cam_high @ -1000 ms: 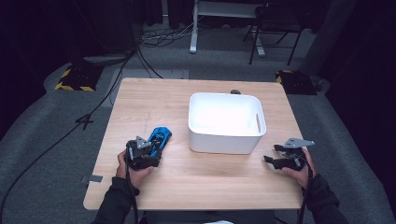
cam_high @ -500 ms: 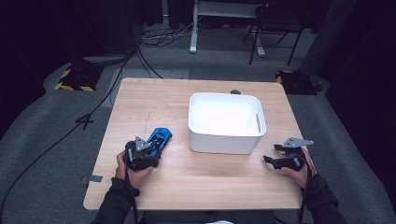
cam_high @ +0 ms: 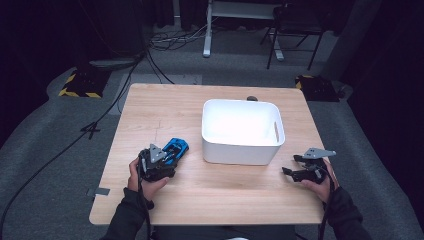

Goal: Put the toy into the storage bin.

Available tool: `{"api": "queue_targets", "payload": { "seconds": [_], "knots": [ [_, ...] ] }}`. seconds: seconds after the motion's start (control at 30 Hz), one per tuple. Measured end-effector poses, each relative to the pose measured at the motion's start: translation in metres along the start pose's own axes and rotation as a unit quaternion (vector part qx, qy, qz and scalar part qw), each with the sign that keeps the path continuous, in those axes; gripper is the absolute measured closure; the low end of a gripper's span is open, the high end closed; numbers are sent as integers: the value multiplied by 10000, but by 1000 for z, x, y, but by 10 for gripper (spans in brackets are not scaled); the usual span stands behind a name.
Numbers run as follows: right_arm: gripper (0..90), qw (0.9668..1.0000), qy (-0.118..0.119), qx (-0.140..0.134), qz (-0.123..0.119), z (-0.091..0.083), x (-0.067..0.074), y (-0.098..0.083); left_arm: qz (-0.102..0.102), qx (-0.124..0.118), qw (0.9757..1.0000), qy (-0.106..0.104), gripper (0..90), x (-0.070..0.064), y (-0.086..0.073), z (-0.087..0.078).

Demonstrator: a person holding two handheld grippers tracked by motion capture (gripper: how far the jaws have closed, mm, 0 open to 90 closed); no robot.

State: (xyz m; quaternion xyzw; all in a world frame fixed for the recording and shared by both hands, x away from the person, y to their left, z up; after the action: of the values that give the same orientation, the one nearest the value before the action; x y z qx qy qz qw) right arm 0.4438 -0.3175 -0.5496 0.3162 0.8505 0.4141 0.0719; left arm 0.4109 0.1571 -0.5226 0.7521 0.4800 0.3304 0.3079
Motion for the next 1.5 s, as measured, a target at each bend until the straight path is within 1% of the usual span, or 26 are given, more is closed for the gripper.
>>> {"api": "queue_targets", "payload": {
  "seconds": [0.03,0.13,0.17,0.2,0.3,0.47,0.5,0.57,0.63,0.67,0.7,0.73,0.77,0.83,0.9,0.97,1.07,1.1,1.13,1.17,1.3,1.33,1.37,1.43,1.47,1.5],
  "knots": [
    [217,10000,3,4,-2,0,0,0,-6,11,10000,-25,241,0,-1,0],
    [217,10000,14,8,12,0,0,0,-41,-71,10000,-54,241,1,1,-1],
    [217,10000,21,9,8,0,0,0,-91,-172,9998,-57,241,1,4,-3],
    [217,10000,21,9,8,0,0,0,-91,-172,9998,-57,241,1,4,-3],
    [217,10000,18,10,6,0,0,0,-94,-339,9994,-17,241,2,10,-6],
    [217,10000,19,12,12,0,0,0,-176,-615,9979,-19,242,1,23,-12],
    [217,10000,19,10,11,0,0,0,-170,-671,9976,22,242,2,26,-13],
    [217,10000,18,18,-3,0,0,0,-162,-675,9976,15,242,3,27,-13],
    [217,10000,19,10,12,0,0,0,-225,-736,9970,-16,242,4,31,-14],
    [217,10000,19,10,12,0,0,0,-228,-748,9969,-18,242,4,32,-15],
    [217,10000,21,8,10,0,0,0,-232,-810,9964,2,242,3,34,-15],
    [217,10000,21,9,11,0,0,0,-190,-819,9965,-11,242,3,36,-16],
    [217,10000,21,9,11,0,0,0,-190,-819,9965,-11,242,3,36,-16],
    [217,10000,20,10,12,0,0,0,-210,-921,9955,-32,242,3,41,-18],
    [217,10000,19,10,13,0,0,0,-200,-949,9953,-20,242,4,43,-19],
    [217,10000,20,8,12,0,0,0,-227,-1029,9944,-36,242,4,47,-21],
    [217,10000,20,9,13,0,0,0,-221,-1120,9935,-47,242,3,53,-23],
    [217,10000,20,8,8,0,0,0,-148,-1137,9934,11,242,4,54,-23],
    [217,10000,20,8,18,0,0,0,-196,-1130,9934,-46,242,3,55,-23],
    [217,10000,21,8,16,0,0,0,-200,-1157,9931,-79,242,3,58,-22],
    [217,10000,20,8,13,0,0,0,-177,-1223,9923,-84,242,4,63,-23],
    [217,10000,19,8,14,0,0,0,-189,-1282,9915,-96,242,4,66,-23],
    [217,10000,22,9,11,0,0,0,-254,-1280,9914,-136,242,3,67,-24],
    [217,10000,21,7,10,0,0,0,-258,-1314,9909,-163,243,3,69,-24],
    [217,10000,19,11,11,0,0,0,-251,-1329,9907,-130,243,4,70,-24],
    [217,10000,20,7,19,0,0,0,-241,-1323,9908,-161,242,4,70,-24]
  ]
}}
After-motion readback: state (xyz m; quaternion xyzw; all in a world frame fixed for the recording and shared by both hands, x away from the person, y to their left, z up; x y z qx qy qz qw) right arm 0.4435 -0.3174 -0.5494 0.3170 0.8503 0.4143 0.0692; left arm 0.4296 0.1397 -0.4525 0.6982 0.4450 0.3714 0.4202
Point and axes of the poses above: each handheld gripper's, and its own axes: z roughly forward along the jaws, y roughly out of its top, x roughly to its left, the point moved 7 cm from there along z, roughly forward along the jaws, and after that the axes turned 13 degrees about y, right-handed, at the moved point
